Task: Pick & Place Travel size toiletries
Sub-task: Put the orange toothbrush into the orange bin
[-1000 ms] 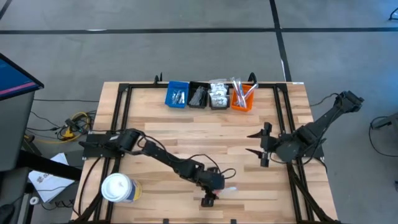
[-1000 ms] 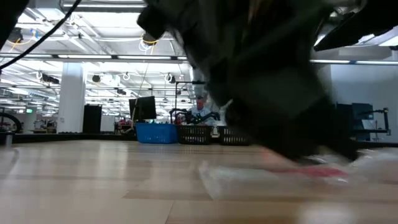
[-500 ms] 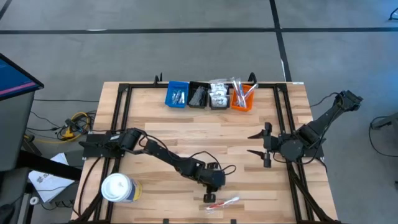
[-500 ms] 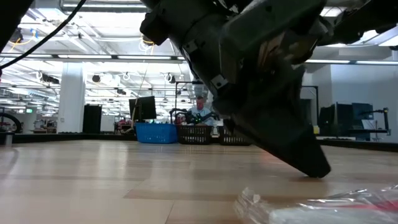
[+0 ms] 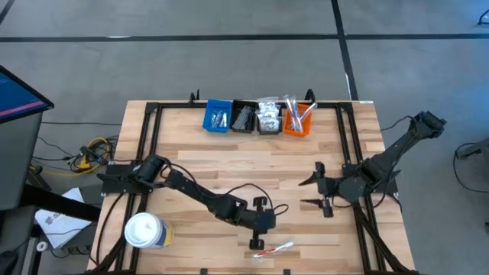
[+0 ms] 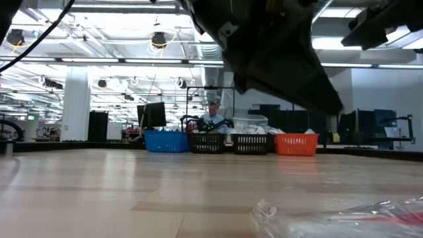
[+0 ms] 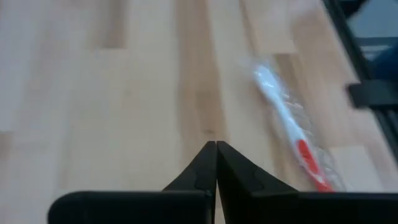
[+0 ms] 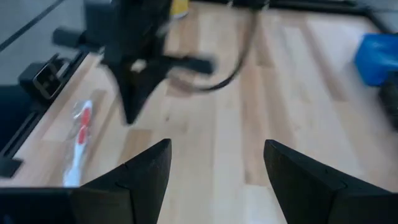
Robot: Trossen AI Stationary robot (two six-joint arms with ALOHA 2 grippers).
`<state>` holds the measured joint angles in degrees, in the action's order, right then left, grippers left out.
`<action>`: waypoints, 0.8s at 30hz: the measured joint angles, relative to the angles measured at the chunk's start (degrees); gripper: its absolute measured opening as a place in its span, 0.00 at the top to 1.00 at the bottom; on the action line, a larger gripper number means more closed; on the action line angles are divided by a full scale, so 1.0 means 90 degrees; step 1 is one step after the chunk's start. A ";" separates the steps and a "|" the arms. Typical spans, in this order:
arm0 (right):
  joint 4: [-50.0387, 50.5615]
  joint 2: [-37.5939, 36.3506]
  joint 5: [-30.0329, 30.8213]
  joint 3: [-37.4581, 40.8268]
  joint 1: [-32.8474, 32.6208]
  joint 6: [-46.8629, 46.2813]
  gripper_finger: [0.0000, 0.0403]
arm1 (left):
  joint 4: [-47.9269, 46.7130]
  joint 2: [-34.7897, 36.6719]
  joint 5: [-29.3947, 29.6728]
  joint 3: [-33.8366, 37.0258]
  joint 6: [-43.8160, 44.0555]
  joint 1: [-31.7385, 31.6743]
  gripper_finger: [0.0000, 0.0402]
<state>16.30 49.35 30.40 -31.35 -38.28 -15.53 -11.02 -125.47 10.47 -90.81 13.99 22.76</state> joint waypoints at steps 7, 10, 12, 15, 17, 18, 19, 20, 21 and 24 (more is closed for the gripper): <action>-0.0480 0.1379 -0.0982 0.0002 0.0002 0.0037 0.38 | -0.0080 0.0178 0.0930 0.0001 0.0032 0.0111 1.00; -0.0997 0.2009 -0.2342 0.0002 -0.0034 0.0337 0.41 | -0.0113 0.0304 0.1189 -0.0001 0.0038 0.0175 1.00; -0.1526 0.2381 -0.3142 0.0002 -0.0118 0.0580 0.46 | -0.0220 0.0401 0.1287 -0.0001 0.0021 0.0206 1.00; -0.2130 0.2974 -0.3571 -0.0076 -0.0211 0.0891 0.62 | -0.0485 0.0582 0.1536 -0.0001 0.0047 0.0273 1.00; -0.2018 0.3414 -0.3564 -0.0260 -0.0142 0.0983 0.77 | -0.0673 0.0763 0.1822 -0.0001 0.0154 0.0336 1.00; -0.1925 0.3606 -0.3608 -0.0358 -0.0084 0.0994 0.86 | -0.0766 0.0853 0.1987 -0.0004 0.0181 0.0372 1.00; -0.1853 0.3787 -0.3805 -0.0456 -0.0010 0.1032 0.93 | -0.0836 0.0923 0.2156 -0.0005 0.0194 0.0413 1.00; -0.1858 0.3975 -0.4098 -0.0559 0.0067 0.1053 0.96 | -0.0907 0.0994 0.2318 -0.0006 0.0198 0.0461 1.00; -0.1862 0.4132 -0.4403 -0.0655 0.0137 0.1062 0.96 | -0.0952 0.1048 0.2434 -0.0006 0.0191 0.0506 1.00; -0.1926 0.4535 -0.5419 -0.0984 0.0284 0.1213 0.96 | -0.0957 0.1227 0.2543 -0.0006 0.0184 0.0634 1.00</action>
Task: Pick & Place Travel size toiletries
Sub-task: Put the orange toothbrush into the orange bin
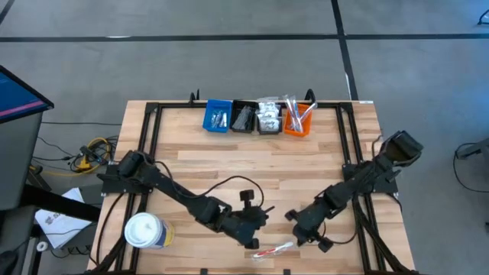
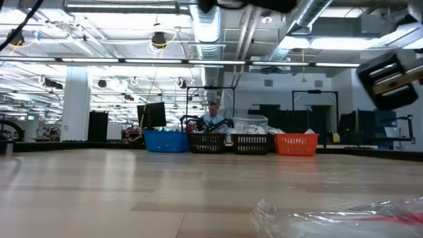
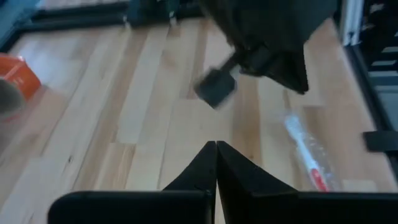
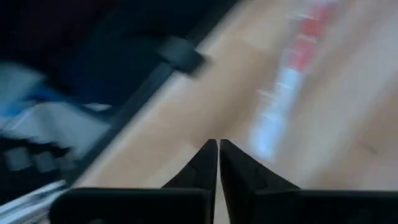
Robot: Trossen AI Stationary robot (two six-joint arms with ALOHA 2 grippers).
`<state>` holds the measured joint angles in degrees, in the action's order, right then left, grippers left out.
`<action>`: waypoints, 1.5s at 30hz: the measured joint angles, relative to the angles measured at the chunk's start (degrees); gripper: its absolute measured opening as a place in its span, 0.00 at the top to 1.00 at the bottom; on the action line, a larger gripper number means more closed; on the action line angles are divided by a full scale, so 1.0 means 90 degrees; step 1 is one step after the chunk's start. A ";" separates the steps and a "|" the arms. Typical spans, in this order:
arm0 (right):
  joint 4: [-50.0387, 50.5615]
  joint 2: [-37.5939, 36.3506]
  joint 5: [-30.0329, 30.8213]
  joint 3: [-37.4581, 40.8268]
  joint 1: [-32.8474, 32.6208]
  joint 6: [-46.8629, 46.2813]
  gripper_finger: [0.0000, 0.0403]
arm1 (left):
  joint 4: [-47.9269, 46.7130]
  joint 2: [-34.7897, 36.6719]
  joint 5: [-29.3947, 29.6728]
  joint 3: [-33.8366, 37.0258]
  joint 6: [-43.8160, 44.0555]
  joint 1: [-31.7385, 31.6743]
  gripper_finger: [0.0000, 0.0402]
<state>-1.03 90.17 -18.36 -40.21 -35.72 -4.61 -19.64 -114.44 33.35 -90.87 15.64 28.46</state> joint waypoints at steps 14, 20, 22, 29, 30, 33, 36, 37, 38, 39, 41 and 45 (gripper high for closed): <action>0.0168 0.1471 -0.1406 -0.0961 0.0498 -0.0104 1.00 | 0.0011 0.0105 0.0269 0.0693 0.0757 0.0083 1.00; 0.0084 0.1882 -0.1959 -0.1348 0.0513 0.0009 1.00 | 0.0057 0.0105 0.0273 0.0814 0.1169 0.0246 1.00; 0.0065 0.1885 -0.1714 -0.1367 0.0612 -0.0016 1.00 | 0.0079 0.0105 0.0282 0.0814 0.1178 0.0333 1.00; 0.0252 0.1882 -0.0661 -0.1362 0.0958 -0.0385 1.00 | 0.0105 0.0180 0.0753 0.0811 0.1147 0.0541 1.00; 0.0323 0.1882 -0.0363 -0.1362 0.0993 -0.0420 1.00 | 0.0067 0.0197 0.0831 0.0811 0.1142 0.0565 1.00; 0.0435 0.1798 0.0852 -0.1365 0.1093 -0.0495 1.00 | 0.0083 0.0238 0.1040 0.0812 0.1056 0.0571 1.00; 0.0244 0.1797 0.2054 -0.1367 0.1155 -0.0512 1.00 | 0.0107 0.0314 0.1154 0.0811 0.0986 0.0568 1.00; 0.0187 0.1765 0.2262 -0.1359 0.1153 -0.0441 1.00 | 0.0103 0.0332 0.1203 0.0809 0.0981 0.0551 1.00; 0.0139 0.1698 0.2346 -0.1343 0.1142 -0.0281 1.00 | 0.0062 0.0354 0.1250 0.0812 0.0979 0.0557 1.00; -0.0032 0.1637 0.2332 -0.1343 0.1126 -0.0105 1.00 | 0.0049 0.0376 0.1268 0.0816 0.0981 0.0570 1.00; -0.0224 0.1481 0.2321 -0.1370 0.0982 0.0192 1.00 | 0.0081 0.0411 0.1307 0.0811 0.0982 0.0593 1.00; -0.0225 0.1183 0.2206 -0.1358 0.0721 0.0619 1.00 | 0.0061 0.0509 0.1310 0.0811 0.1002 0.0732 1.00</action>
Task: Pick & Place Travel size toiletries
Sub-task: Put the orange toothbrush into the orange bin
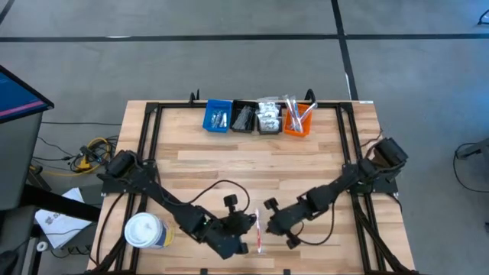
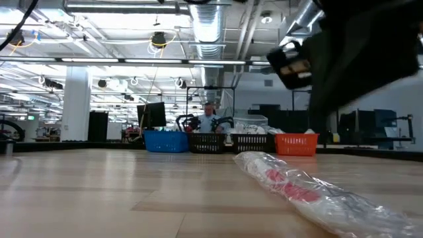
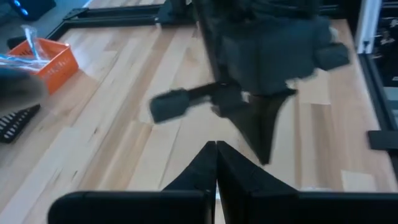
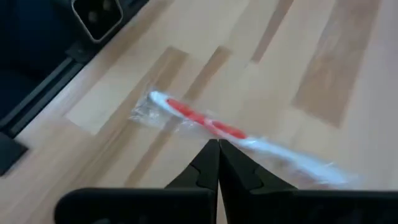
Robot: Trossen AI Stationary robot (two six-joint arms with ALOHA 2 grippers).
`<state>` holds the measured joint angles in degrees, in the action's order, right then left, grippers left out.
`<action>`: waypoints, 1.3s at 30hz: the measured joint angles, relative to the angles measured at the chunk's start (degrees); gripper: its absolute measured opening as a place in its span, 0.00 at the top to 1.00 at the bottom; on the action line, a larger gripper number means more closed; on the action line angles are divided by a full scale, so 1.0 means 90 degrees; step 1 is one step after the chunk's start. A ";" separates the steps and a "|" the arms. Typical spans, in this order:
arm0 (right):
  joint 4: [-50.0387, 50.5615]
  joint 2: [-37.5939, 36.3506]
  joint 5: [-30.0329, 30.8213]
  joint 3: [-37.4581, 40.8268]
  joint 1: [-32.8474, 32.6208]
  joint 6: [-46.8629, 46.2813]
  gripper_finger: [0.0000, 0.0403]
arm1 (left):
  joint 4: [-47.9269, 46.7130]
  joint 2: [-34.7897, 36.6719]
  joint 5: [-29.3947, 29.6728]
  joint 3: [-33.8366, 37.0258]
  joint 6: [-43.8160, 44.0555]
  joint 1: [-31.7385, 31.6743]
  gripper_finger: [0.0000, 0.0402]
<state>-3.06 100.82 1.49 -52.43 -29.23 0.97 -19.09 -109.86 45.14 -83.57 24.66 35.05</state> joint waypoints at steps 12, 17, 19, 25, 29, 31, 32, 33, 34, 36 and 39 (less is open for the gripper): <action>0.0443 -0.0126 0.0409 -0.0002 0.0044 0.2599 0.83 | 0.0002 0.0011 0.0270 0.0000 0.0145 0.0272 1.00; 0.0406 -0.0005 0.0731 -0.0319 -0.0100 0.2942 0.66 | 0.0002 0.0011 0.0270 0.0000 0.0144 0.0246 1.00; 0.0485 0.0182 0.0803 -0.0526 -0.0108 0.2888 0.61 | 0.0002 0.0011 0.0270 0.0000 0.0146 0.0242 1.00; 0.1536 0.1139 0.0854 -0.1413 -0.0079 0.2838 0.55 | 0.0007 0.0011 0.0270 0.0005 0.0189 0.0281 1.00; 0.2033 0.1214 0.0826 -0.1789 -0.0071 0.2872 0.57 | 0.0006 0.0009 0.0266 0.0007 0.0195 0.0351 1.00; 0.2027 0.1231 0.0839 -0.1782 -0.0027 0.3054 0.59 | 0.0005 0.0009 0.0267 0.0007 0.0195 0.0366 1.00; 0.2002 0.1234 0.0843 -0.1775 -0.0005 0.3115 0.61 | 0.0006 0.0009 0.0265 0.0007 0.0195 0.0366 1.00; 0.1970 0.1234 0.0848 -0.1776 0.0015 0.3187 0.62 | 0.0005 0.0009 0.0265 0.0007 0.0197 0.0366 1.00; 0.1947 0.1233 0.0841 -0.1777 0.0029 0.3235 0.63 | 0.0005 0.0006 0.0265 0.0007 0.0195 0.0366 1.00; 0.2013 0.1234 0.0828 -0.1777 0.0051 0.3279 0.65 | 0.0005 0.0004 0.0265 0.0007 0.0195 0.0366 1.00; 0.2153 0.1233 0.0816 -0.1777 0.0093 0.3294 0.68 | 0.0005 0.0002 0.0265 0.0007 0.0190 0.0363 1.00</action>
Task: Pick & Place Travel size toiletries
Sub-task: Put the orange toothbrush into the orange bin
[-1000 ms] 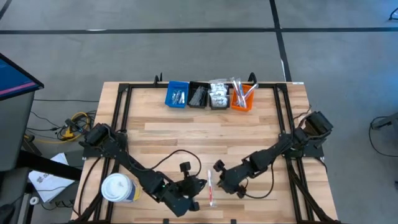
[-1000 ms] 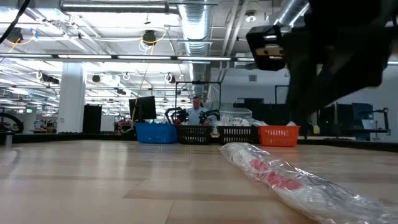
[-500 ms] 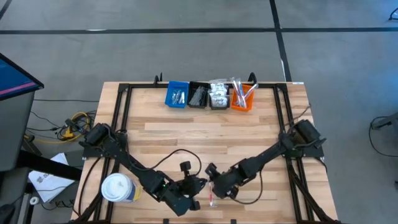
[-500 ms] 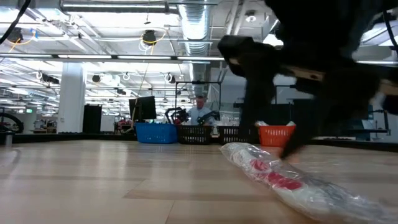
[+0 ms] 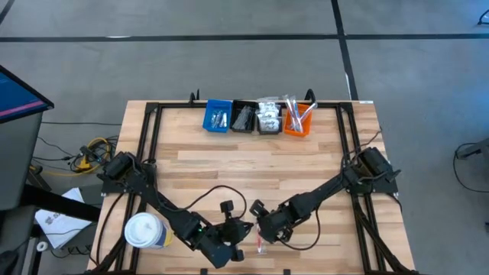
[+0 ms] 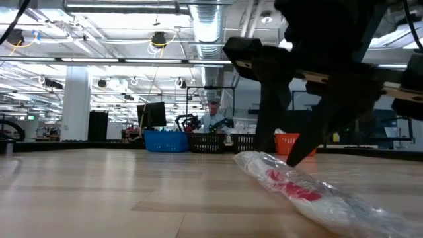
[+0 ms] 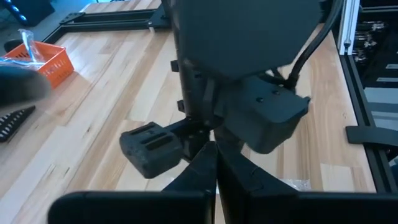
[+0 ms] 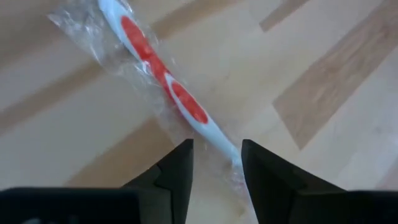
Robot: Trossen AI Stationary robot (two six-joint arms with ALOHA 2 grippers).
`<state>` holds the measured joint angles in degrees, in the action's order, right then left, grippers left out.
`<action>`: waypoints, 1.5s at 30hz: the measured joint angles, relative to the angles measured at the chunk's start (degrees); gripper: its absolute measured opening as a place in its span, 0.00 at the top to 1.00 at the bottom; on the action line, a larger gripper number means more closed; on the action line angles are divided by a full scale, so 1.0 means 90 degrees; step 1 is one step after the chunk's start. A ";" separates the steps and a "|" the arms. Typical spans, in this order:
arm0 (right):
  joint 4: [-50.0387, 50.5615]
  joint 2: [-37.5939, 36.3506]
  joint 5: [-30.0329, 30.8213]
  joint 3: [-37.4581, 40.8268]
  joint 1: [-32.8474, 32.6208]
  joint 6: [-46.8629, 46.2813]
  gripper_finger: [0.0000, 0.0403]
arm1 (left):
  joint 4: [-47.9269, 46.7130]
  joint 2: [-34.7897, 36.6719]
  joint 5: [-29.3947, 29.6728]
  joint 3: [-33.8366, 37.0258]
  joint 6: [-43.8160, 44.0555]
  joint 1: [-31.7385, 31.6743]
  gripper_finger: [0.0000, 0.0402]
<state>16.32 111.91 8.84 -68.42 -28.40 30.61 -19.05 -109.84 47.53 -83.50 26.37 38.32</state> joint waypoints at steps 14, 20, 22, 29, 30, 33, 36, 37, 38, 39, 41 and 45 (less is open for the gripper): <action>-0.0164 0.0353 0.0079 -0.0093 -0.0244 0.0494 0.66 | 0.0025 -0.0002 0.0000 0.0002 -0.0017 -0.0017 1.00; 0.1261 0.0558 0.0242 -0.0796 -0.0236 -0.0334 0.61 | 0.0087 -0.0002 0.0000 0.0083 -0.0006 -0.0012 1.00; 0.1366 0.0564 0.0502 -0.0861 -0.0340 -0.0112 0.61 | 0.0094 -0.0003 -0.0005 0.0154 0.0003 -0.0017 1.00; 0.1254 0.0621 0.0494 -0.0903 -0.0354 0.0136 0.61 | 0.0172 -0.0005 -0.0005 0.0223 0.0124 -0.0053 1.00; 0.1294 0.0620 0.0424 -0.0903 -0.0303 0.0014 0.61 | 0.0182 -0.0004 -0.0004 0.0223 0.0124 -0.0053 1.00; 0.1443 0.0612 0.0199 -0.0912 -0.0146 -0.0385 0.62 | 0.0186 -0.0005 -0.0005 0.0223 0.0120 -0.0053 1.00; 0.1605 0.0605 0.0018 -0.0916 -0.0092 -0.0811 0.68 | 0.0221 -0.0005 -0.0005 0.0223 0.0117 -0.0053 1.00; 0.1637 0.0605 -0.0003 -0.0916 -0.0086 -0.0945 0.70 | 0.0222 -0.0004 -0.0005 0.0223 0.0114 -0.0053 1.00; 0.1687 0.0605 -0.0023 -0.0918 -0.0086 -0.1082 0.74 | 0.0226 -0.0004 -0.0005 0.0223 0.0114 -0.0053 1.00; 0.1734 0.0605 -0.0024 -0.0918 -0.0086 -0.1214 0.78 | 0.0228 -0.0005 -0.0005 0.0223 0.0113 -0.0053 1.00; 0.1814 0.0603 -0.0017 -0.0918 -0.0087 -0.1414 0.88 | 0.0235 -0.0005 -0.0005 0.0223 0.0109 -0.0053 1.00; 0.1868 0.0529 0.0098 -0.0933 -0.0088 -0.1713 0.96 | 0.0266 -0.0003 -0.0005 0.0223 0.0107 -0.0053 1.00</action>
<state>33.13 116.67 9.73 -76.82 -29.19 15.20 -16.65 -109.87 47.48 -81.49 27.33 37.85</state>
